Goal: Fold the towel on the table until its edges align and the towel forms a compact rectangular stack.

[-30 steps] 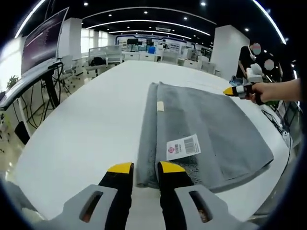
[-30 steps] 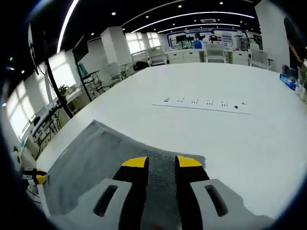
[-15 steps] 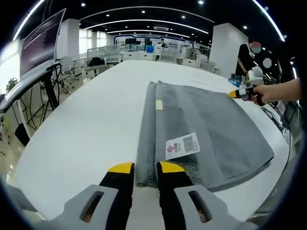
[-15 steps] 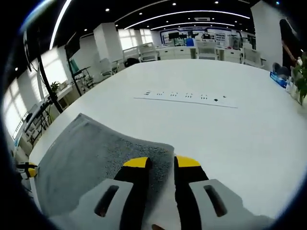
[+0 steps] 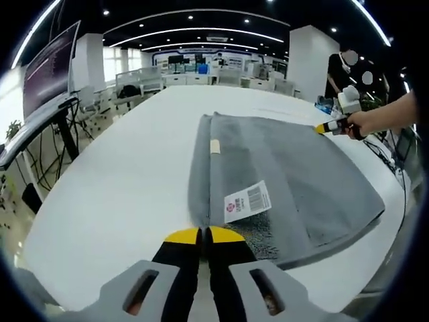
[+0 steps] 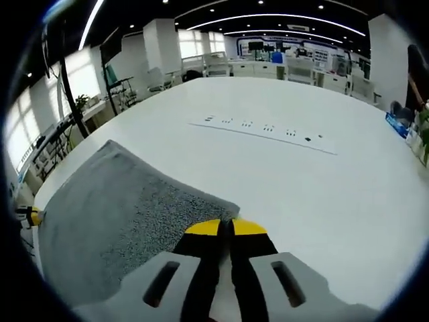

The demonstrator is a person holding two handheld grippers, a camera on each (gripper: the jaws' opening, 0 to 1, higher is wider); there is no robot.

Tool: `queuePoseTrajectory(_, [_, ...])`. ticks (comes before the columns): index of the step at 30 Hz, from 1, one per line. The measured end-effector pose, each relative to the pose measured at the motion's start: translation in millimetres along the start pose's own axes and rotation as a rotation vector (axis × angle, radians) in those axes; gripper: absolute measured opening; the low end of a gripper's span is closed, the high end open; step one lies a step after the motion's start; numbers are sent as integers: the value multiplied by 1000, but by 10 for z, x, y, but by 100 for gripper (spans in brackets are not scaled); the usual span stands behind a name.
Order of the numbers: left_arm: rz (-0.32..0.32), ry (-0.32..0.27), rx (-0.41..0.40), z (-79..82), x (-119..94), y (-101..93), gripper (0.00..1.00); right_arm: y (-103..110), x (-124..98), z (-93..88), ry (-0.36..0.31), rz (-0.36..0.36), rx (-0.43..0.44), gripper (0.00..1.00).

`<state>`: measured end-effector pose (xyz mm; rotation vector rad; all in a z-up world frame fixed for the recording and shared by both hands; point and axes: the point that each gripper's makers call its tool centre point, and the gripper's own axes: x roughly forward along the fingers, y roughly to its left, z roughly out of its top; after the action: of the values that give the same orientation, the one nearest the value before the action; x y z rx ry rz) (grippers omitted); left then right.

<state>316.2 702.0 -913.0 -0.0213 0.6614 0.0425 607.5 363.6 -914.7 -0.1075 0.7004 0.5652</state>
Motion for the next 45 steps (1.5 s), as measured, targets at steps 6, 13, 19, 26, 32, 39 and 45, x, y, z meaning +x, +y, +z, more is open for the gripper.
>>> queuePoseTrajectory(6, [-8, 20, 17, -5, -36, -69, 3, -56, -13, -13, -17, -1, 0, 1])
queuePoseTrajectory(13, [-39, 34, 62, -95, -94, -322, 3, -259, -13, -23, -4, 14, 24, 1])
queuePoseTrajectory(19, [-55, 57, 98, -121, -129, -520, 2, -335, -154, -95, 4, 15, 14, 1])
queuePoseTrajectory(26, [-85, 70, 138, -94, -150, -806, 2, -537, -237, -158, 21, 11, -57, 1])
queuePoseTrajectory(32, [-91, 75, 146, -68, -170, -1060, 2, -673, -408, -227, 29, 9, -78, 1])
queuePoseTrajectory(39, [-110, 78, 146, -76, -176, -1351, 3, -973, -572, -327, 22, 8, -55, 1])
queuePoseTrajectory(45, [-100, 77, 160, -51, -157, -1561, 3, -1280, -655, -420, 15, 13, -43, 1])
